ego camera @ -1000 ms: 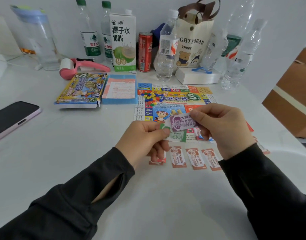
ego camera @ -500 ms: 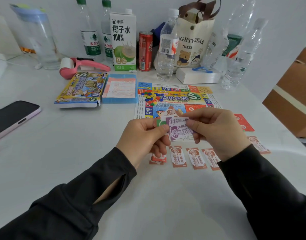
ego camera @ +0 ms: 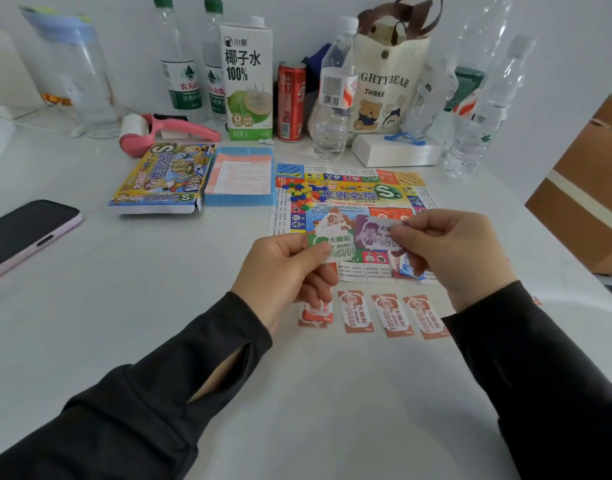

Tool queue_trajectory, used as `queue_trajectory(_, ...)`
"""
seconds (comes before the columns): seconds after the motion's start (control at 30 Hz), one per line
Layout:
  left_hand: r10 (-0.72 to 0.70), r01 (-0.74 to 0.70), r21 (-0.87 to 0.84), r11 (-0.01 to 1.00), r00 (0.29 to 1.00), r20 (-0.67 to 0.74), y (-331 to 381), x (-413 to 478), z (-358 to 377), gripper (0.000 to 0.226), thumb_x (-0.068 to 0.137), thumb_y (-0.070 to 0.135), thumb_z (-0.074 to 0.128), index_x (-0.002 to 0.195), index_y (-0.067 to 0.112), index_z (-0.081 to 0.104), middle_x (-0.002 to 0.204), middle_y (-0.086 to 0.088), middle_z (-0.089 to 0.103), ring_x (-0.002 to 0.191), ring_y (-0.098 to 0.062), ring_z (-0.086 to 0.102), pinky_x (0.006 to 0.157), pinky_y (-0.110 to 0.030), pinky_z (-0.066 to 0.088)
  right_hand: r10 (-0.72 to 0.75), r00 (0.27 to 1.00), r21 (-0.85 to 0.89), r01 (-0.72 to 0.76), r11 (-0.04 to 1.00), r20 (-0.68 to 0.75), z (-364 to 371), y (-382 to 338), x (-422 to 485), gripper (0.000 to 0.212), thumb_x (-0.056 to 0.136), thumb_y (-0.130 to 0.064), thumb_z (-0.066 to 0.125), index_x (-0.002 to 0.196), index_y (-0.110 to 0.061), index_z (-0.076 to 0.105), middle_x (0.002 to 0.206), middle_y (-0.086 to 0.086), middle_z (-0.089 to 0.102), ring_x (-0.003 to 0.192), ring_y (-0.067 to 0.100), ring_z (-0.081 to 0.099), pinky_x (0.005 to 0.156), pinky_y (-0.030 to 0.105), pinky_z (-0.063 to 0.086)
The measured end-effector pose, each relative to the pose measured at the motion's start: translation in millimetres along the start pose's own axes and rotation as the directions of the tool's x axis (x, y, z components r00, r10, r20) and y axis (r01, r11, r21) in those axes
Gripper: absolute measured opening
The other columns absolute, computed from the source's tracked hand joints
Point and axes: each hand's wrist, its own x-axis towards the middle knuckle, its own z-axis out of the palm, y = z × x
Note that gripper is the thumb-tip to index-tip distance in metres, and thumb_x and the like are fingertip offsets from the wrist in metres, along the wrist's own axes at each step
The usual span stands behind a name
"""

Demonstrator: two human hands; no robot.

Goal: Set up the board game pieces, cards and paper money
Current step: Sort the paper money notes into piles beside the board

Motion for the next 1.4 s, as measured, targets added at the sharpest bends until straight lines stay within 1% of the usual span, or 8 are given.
queue_trajectory(0.27,0.017,-0.017,0.023,1.0,1.0,0.019,1,1,-1,0.017,0.092,0.01,0.051,0.079,0.002,0.06,0.053,-0.006,0.062,0.036,-0.012,0.052,0.035,-0.018,0.042,-0.023,0.994,-0.035,0.026,0.999,0.106,11,0,-5,0.024,0.083,-0.01,0.066,0.062,-0.02,0.063,0.044,-0.008,0.058,0.039,0.003,0.047,0.05,0.024,0.044)
queue_trajectory(0.4,0.03,-0.035,0.082,0.996,0.998,0.055,0,0,1,0.018,0.091,0.008,0.051,0.076,0.002,0.06,0.052,-0.006,0.062,0.036,-0.013,0.052,0.034,-0.018,0.042,-0.085,0.991,-0.124,0.097,0.987,0.101,15,2,-7,0.029,0.085,-0.01,0.064,0.061,-0.027,0.062,0.054,-0.009,0.061,0.048,0.0,0.051,0.057,0.019,0.046)
queue_trajectory(0.5,0.038,-0.044,0.119,0.992,0.998,0.051,0,0,0,0.017,0.091,0.006,0.052,0.077,0.002,0.061,0.052,-0.006,0.061,0.035,-0.013,0.052,0.035,-0.018,0.042,-0.11,0.987,-0.13,0.125,0.984,0.114,16,1,-9,0.028,0.084,-0.009,0.064,0.064,-0.029,0.063,0.049,-0.016,0.061,0.05,-0.001,0.054,0.052,0.007,0.042)
queue_trajectory(0.7,0.098,-0.086,0.127,0.988,0.991,-0.095,3,7,-9,0.019,0.091,0.006,0.052,0.075,0.006,0.062,0.05,-0.005,0.061,0.035,-0.012,0.05,0.034,-0.018,0.039,-0.01,0.998,0.076,0.005,0.997,0.063,15,2,-6,0.016,0.077,-0.005,0.071,0.07,-0.017,0.064,0.045,-0.004,0.061,0.04,0.007,0.053,0.047,0.018,0.047)
queue_trajectory(0.77,0.122,-0.103,0.111,0.988,0.976,-0.183,3,12,-14,0.021,0.091,0.006,0.053,0.071,0.006,0.06,0.049,-0.003,0.06,0.035,-0.012,0.049,0.034,-0.018,0.038,0.009,0.991,0.07,-0.018,0.997,0.136,13,-1,-4,0.015,0.076,-0.005,0.071,0.067,-0.011,0.061,0.042,-0.002,0.058,0.034,0.007,0.047,0.041,0.017,0.042)
queue_trajectory(0.97,0.073,-0.066,0.031,0.997,0.947,-0.313,2,23,-26,0.021,0.092,0.007,0.052,0.072,0.005,0.057,0.047,-0.002,0.059,0.034,-0.011,0.049,0.035,-0.017,0.039,0.068,0.803,-0.329,0.164,0.93,0.592,30,-19,-3,0.012,0.073,-0.01,0.076,0.067,-0.013,0.067,0.053,-0.007,0.065,0.045,0.001,0.055,0.047,0.011,0.044)
queue_trajectory(1.13,0.048,-0.056,-0.016,0.998,0.943,-0.329,2,26,-29,0.02,0.093,0.008,0.051,0.074,0.007,0.058,0.047,-0.001,0.059,0.034,-0.01,0.049,0.035,-0.017,0.041,0.097,0.77,-0.553,0.357,0.753,0.63,51,-21,-3,0.014,0.072,-0.02,0.077,0.065,-0.021,0.065,0.055,-0.014,0.057,0.053,0.002,0.053,0.056,0.015,0.044)
queue_trajectory(1.4,0.049,-0.057,-0.015,0.998,0.949,-0.313,1,26,-30,0.021,0.093,0.008,0.052,0.073,0.006,0.058,0.047,-0.001,0.059,0.034,-0.009,0.048,0.035,-0.016,0.04,0.021,0.803,-0.651,0.466,0.599,0.595,59,-14,-7,0.023,0.074,-0.034,0.074,0.075,-0.027,0.053,0.069,-0.014,0.043,0.062,0.001,0.039,0.055,0.018,0.032)
